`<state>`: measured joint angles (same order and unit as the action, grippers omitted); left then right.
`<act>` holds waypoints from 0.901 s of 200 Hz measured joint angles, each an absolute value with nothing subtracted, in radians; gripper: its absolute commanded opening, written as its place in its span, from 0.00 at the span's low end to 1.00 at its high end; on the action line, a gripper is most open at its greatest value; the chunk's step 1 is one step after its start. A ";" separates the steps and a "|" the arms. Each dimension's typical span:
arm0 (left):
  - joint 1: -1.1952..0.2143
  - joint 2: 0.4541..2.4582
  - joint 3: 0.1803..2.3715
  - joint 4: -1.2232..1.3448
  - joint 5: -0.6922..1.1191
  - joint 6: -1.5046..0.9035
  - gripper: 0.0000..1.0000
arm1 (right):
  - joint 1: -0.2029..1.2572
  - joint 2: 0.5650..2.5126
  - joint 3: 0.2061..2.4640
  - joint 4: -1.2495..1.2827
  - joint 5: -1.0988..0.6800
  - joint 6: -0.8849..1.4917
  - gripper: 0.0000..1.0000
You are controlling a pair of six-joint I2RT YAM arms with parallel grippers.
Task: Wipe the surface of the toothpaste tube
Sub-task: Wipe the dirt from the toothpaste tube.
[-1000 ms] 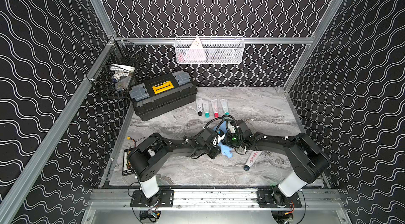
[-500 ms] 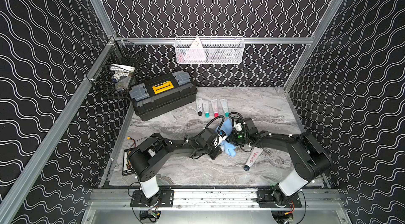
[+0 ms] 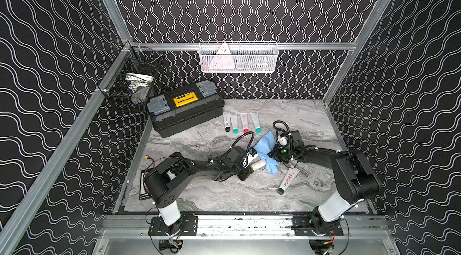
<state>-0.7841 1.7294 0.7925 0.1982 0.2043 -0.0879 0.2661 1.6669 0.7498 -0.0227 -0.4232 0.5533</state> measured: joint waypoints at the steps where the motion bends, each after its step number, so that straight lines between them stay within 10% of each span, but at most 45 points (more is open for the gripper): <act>1: -0.784 1.729 0.793 0.198 0.204 -0.088 0.20 | 0.266 1.667 0.750 -0.023 -0.423 0.553 0.00; 180: -0.785 1.726 0.783 0.131 0.218 -0.081 0.16 | 0.575 1.613 0.638 0.179 -0.378 0.727 0.00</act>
<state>-0.7849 1.7260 0.7830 0.1310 0.2184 -0.0814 0.5747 1.6131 0.6376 0.1787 -0.3779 0.7273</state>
